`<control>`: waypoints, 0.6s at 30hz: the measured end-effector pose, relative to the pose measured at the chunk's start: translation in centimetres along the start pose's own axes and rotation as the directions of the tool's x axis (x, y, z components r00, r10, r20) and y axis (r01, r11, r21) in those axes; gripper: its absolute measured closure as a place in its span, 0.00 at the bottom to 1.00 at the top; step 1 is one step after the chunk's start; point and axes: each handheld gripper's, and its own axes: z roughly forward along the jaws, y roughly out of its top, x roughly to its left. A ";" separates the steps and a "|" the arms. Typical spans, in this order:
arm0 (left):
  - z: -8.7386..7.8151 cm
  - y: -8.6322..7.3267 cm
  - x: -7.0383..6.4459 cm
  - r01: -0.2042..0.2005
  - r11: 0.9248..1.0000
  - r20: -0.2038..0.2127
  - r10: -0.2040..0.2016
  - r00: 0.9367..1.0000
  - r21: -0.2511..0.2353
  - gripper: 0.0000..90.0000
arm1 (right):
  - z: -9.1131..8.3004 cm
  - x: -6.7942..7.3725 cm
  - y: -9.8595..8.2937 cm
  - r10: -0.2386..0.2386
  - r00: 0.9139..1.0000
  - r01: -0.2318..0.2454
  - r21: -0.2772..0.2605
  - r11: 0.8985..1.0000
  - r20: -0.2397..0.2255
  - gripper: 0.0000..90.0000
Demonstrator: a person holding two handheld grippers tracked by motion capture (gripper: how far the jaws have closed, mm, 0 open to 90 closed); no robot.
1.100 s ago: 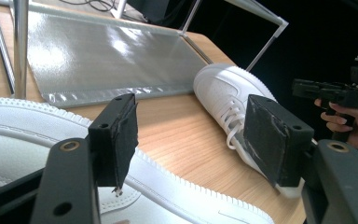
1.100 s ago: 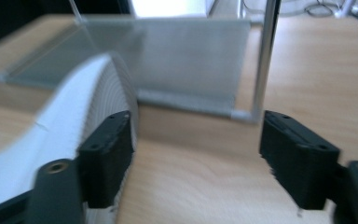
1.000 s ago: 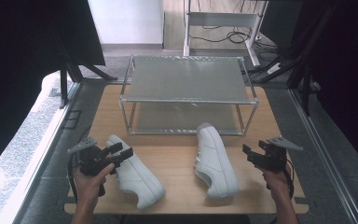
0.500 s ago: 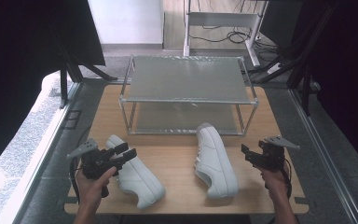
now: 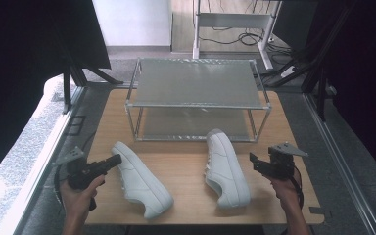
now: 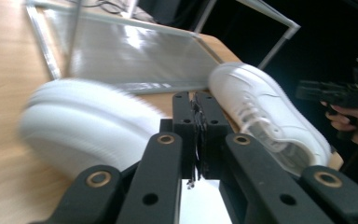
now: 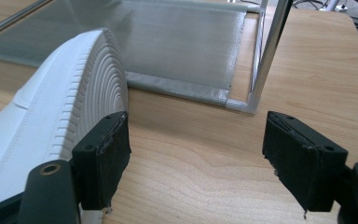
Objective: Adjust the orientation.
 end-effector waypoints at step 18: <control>1.3 -5.0 3.7 0.161 0.980 -0.146 -0.144 0.979 0.115 0.99 | 0.8 -0.7 -0.7 0.025 0.999 -0.024 0.036 0.999 -0.020 0.30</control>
